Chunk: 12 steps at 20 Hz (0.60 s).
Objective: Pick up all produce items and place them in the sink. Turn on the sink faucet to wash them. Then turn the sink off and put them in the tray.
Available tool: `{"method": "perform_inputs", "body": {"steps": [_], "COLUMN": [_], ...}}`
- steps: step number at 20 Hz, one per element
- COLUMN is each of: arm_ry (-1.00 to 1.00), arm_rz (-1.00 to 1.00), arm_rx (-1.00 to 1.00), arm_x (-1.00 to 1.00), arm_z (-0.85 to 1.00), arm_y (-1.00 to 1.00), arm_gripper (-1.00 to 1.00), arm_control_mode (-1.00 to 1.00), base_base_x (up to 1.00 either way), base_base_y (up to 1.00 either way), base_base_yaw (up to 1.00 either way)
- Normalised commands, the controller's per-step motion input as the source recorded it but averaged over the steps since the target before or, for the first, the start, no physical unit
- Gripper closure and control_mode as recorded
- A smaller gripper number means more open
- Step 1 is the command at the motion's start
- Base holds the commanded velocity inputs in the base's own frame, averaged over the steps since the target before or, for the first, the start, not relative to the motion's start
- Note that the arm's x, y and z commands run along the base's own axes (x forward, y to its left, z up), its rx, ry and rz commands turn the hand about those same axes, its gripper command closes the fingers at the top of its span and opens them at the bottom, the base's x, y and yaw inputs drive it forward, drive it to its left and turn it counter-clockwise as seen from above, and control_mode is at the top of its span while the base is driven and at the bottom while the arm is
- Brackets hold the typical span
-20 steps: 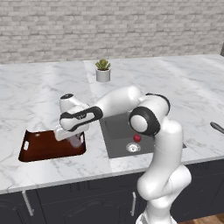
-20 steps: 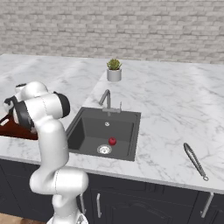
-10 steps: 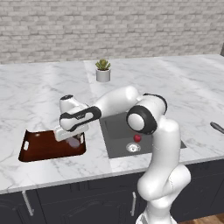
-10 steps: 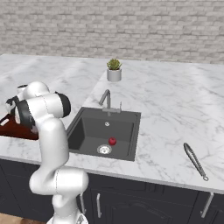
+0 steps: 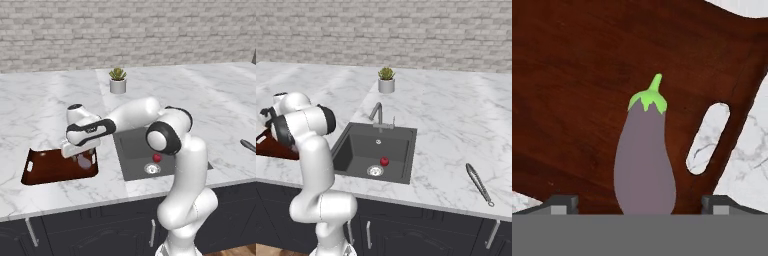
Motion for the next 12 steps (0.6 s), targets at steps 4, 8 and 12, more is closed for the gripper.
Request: {"method": "perform_inputs", "body": {"steps": [4, 8, 12], "arm_ry": [0.00, 0.00, 0.00], "arm_rz": [-0.02, -0.01, -0.02], "arm_rx": [0.00, 0.00, 0.00], "arm_x": [-0.15, -0.19, -0.19], "arm_z": [0.41, 0.40, 0.43], "arm_y": [-0.07, -0.23, -0.32], "arm_gripper": [-1.00, -1.00, -1.00], "arm_control_mode": [-1.00, -1.00, -1.00], "base_base_x": [0.00, 0.00, 0.00], "base_base_y": [0.00, 0.00, 0.00], "base_base_yaw": [0.00, 0.00, 0.00]}}
